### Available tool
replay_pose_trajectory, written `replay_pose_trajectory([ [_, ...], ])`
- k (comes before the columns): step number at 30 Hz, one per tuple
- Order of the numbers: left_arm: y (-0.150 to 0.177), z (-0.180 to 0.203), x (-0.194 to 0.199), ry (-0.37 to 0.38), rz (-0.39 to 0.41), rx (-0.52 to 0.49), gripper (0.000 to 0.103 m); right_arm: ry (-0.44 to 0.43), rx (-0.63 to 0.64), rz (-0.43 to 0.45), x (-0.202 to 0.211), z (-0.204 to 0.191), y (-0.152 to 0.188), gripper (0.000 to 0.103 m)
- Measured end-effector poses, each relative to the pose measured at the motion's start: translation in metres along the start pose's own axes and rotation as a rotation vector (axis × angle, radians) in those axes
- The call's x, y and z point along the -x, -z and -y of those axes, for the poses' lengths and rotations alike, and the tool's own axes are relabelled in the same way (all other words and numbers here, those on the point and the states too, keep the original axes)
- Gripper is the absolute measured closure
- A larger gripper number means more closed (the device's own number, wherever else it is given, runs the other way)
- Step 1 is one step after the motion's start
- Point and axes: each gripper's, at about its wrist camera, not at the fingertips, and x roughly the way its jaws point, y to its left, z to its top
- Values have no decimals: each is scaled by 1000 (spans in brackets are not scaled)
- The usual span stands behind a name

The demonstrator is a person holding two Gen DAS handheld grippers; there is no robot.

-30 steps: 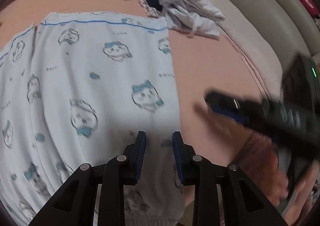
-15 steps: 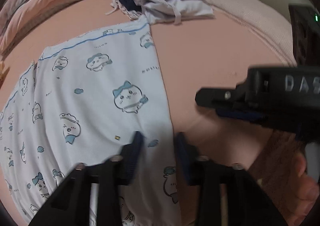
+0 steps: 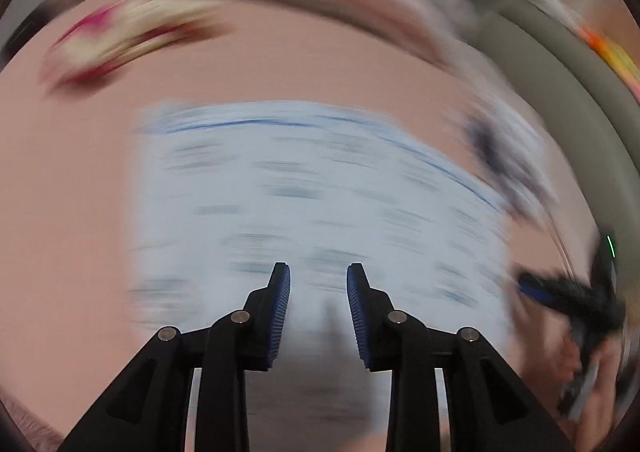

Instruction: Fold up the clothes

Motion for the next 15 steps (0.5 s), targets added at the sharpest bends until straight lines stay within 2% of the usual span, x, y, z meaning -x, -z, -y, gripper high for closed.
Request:
replay_pose_trajectory([
  [1, -4, -29, -4, -11, -3, 87, 77, 0, -2, -10, -10, 1, -8, 54],
  [4, -8, -97, -11, 25, 3, 290, 76, -12, 11, -3, -30, 0, -24, 54],
  [5, -8, -104, -17, 80, -10, 315, 73, -18, 15, 5, -31, -1, -25, 56],
  [7, -9, -118, -29, 188, -35, 363, 70, -36, 24, 9, -31, -1, -24, 72],
  [9, -14, -115, -37, 224, -52, 327, 70, -80, 25, -10, -33, -2, -20, 77],
  [11, -20, -105, -43, 187, -41, 246, 70, -121, 36, -21, -34, -4, -18, 78],
  [13, -24, -99, -50, 166, -23, 220, 70, -129, 62, -22, -41, -13, -19, 78],
  [14, -26, -98, -51, 158, -15, 207, 73, -128, 78, -21, -44, -18, -19, 79],
  [15, -28, -98, -52, 147, -8, 193, 82, -98, 109, -11, -46, -24, -19, 90],
])
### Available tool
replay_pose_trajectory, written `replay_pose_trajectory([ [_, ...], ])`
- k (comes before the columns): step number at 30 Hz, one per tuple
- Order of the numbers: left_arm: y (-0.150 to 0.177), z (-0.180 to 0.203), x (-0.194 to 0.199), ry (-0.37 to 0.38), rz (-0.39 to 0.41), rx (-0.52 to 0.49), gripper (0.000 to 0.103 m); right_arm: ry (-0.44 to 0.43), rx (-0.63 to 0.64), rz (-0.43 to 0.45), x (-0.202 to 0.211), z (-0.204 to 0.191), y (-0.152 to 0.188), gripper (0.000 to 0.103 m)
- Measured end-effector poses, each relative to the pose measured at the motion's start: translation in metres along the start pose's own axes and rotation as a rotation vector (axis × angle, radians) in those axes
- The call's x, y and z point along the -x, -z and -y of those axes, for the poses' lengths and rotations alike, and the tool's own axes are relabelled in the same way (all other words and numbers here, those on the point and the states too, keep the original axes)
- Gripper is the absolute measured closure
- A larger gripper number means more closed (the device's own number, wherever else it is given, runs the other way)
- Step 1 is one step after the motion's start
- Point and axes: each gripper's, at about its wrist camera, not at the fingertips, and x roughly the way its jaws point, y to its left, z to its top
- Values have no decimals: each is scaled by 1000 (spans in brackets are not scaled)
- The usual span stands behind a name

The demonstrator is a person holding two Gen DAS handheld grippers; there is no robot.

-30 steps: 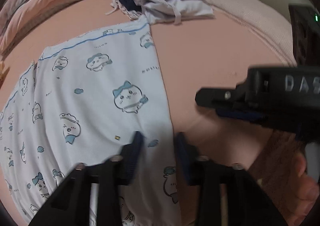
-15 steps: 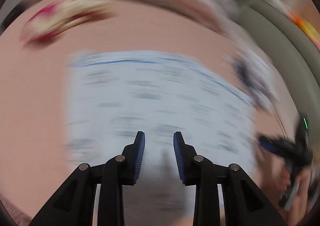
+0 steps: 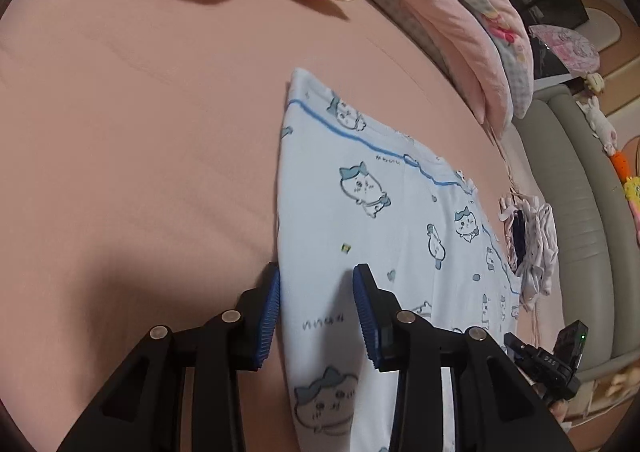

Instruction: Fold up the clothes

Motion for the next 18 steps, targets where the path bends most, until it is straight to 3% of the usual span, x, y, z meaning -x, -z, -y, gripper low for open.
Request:
replay_pose_trajectory([
  [1, 0, 3, -1, -46, 2, -25, 102, 31, 32, 7, -3, -6, 0, 97],
  [3, 0, -7, 5, -69, 9, -48, 102, 92, 93, 22, -9, -18, -1, 99],
  [8, -8, -1, 10, -242, 25, -160, 102, 214, 133, 59, -2, -20, -3, 102],
  [12, -14, -1, 8, -274, -48, -173, 99, 218, 138, 35, 1, -8, -6, 102],
  [14, -11, 8, 26, -260, -14, -161, 96, 230, 146, 43, 7, -12, -5, 97],
  [16, 0, 23, 47, -231, 65, -192, 95, 280, 127, 115, 23, -15, -1, 88],
  [17, 9, 36, 52, -188, 73, -232, 94, 323, 125, 196, 38, -19, 5, 87],
  [18, 20, 48, 47, -150, 33, -279, 94, 355, 125, 269, 52, -24, 10, 85],
])
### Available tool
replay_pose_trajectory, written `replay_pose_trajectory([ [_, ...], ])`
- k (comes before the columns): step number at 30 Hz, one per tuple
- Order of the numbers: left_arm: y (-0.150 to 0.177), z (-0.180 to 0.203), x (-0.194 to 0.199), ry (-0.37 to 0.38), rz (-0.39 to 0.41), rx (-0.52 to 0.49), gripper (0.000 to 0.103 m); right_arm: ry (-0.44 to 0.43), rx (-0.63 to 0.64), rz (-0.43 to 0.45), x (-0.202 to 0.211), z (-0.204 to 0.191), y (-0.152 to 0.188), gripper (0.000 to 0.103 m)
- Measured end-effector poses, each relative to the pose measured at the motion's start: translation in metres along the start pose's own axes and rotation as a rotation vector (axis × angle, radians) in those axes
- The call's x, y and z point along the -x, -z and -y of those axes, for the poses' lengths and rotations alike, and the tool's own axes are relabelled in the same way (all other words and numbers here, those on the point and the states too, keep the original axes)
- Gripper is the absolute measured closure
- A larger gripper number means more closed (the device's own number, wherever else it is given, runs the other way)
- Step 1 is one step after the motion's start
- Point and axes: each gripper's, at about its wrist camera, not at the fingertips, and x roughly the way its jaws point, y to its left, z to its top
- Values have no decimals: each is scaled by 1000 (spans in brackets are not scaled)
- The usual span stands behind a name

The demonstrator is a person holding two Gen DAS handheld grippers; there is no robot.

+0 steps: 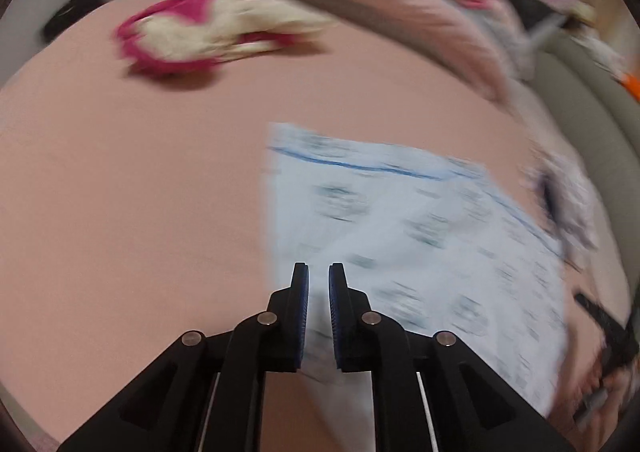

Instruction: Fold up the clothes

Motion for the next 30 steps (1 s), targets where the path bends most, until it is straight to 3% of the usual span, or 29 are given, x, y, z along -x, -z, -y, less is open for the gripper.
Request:
replay_pose_trajectory([
  [2, 15, 29, -5, 85, -63, -99, 94, -60, 30, 55, 22, -11, 7, 83],
  [4, 38, 65, -20, 117, -138, -240, 94, -176, 138, -37, 23, -37, 25, 81],
  [6, 56, 87, -34, 69, -214, -347, 94, -252, 241, -154, 16, -60, 49, 81],
  [8, 75, 91, -29, 0, -220, -423, 94, -222, 342, -273, 3, -77, 80, 81],
  [11, 78, 71, -12, -56, -287, -362, 94, -139, 395, -275, 15, -66, 96, 81],
  [13, 79, 57, 1, -92, -296, -320, 94, -95, 345, -285, 21, -44, 99, 80],
  [14, 83, 60, 7, -69, -273, -334, 94, -92, 299, -282, 24, -32, 101, 79],
  [17, 97, 71, 15, -3, -239, -371, 94, -192, 147, -217, 35, -17, 94, 77],
  [18, 104, 75, 13, 15, -249, -381, 94, -231, 114, -205, 35, -17, 92, 68],
  [19, 111, 75, 8, -16, -270, -390, 94, -264, 88, -201, 34, -17, 91, 57],
  [22, 125, 66, 23, -36, -244, -359, 94, -191, 194, -308, 14, -21, 112, 59],
  [23, 126, 60, 27, -33, -253, -333, 92, -178, 231, -284, 19, -22, 116, 59],
  [28, 123, 48, 44, 4, -230, -245, 88, -190, 132, -289, 31, 6, 121, 56],
  [30, 119, 54, 53, 14, -192, -245, 88, -282, 18, -273, 30, 20, 115, 56],
])
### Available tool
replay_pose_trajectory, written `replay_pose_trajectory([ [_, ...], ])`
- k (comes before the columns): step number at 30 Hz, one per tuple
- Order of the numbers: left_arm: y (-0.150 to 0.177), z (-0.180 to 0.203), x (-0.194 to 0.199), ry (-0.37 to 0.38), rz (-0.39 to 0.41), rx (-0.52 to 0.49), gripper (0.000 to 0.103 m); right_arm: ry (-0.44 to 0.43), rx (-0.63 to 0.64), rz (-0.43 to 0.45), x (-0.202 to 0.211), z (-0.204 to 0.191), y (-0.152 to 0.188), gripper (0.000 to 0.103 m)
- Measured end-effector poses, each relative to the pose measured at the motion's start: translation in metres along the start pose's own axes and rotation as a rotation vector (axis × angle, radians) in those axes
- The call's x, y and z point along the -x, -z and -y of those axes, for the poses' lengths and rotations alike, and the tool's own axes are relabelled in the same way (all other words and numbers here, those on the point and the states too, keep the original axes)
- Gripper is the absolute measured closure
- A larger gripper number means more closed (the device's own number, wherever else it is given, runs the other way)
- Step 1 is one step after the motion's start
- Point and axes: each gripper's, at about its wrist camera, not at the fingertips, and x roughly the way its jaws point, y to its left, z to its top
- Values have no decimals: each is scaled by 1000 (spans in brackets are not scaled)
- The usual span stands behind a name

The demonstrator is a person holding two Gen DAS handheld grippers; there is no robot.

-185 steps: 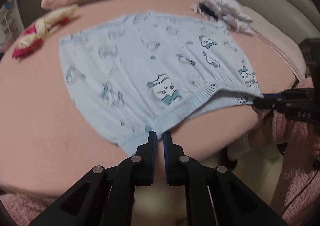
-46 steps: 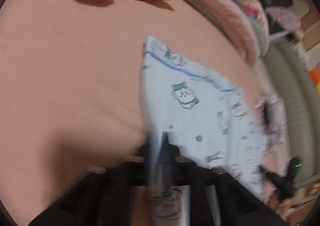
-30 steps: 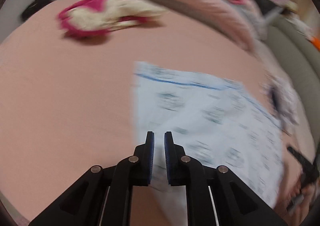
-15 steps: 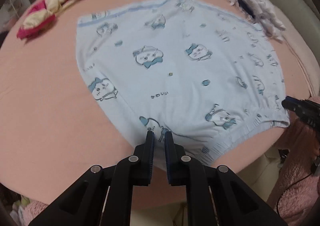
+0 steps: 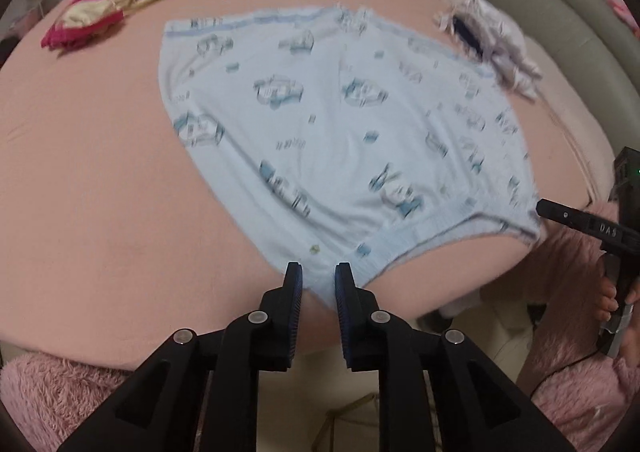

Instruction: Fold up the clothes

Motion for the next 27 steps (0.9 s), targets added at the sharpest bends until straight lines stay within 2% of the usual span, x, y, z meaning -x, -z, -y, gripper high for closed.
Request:
replay_pose_trajectory([
  [4, -6, 20, -6, 22, -2, -19, 88, -117, -117, -68, -23, 20, -5, 56],
  [5, -7, 26, -7, 27, -4, -30, 88, -121, -124, -62, -22, 21, -4, 56],
  [6, -13, 27, -11, 35, -5, -38, 88, -125, -128, -56, -21, 21, -3, 62],
  [7, -17, 28, -14, 43, -4, -40, 88, -130, -111, -52, -20, 17, -6, 88],
  [8, -20, 31, -18, 47, -4, -37, 88, -141, -96, -57, -24, 11, -10, 99],
  [11, -20, 25, -13, 67, 4, 0, 88, -164, -85, -34, -17, 1, -22, 99],
  [16, -17, 10, -6, 98, 21, 64, 88, -207, 84, 24, -5, -87, -58, 99],
  [18, -17, 5, -4, 100, 22, 81, 88, -231, 156, -12, -29, -132, -68, 99],
  [21, -22, 0, -2, 127, 27, 111, 88, -242, 221, -185, -79, -177, -69, 93],
  [23, -29, 0, -2, 170, 30, 124, 88, -270, 246, -235, -90, -185, -62, 78],
  [25, -38, 8, -2, 217, 42, 104, 88, -361, 194, -164, -71, -172, -62, 75],
  [27, -51, 22, -7, 288, 38, 86, 79, -477, 64, -74, -42, -140, -61, 70],
])
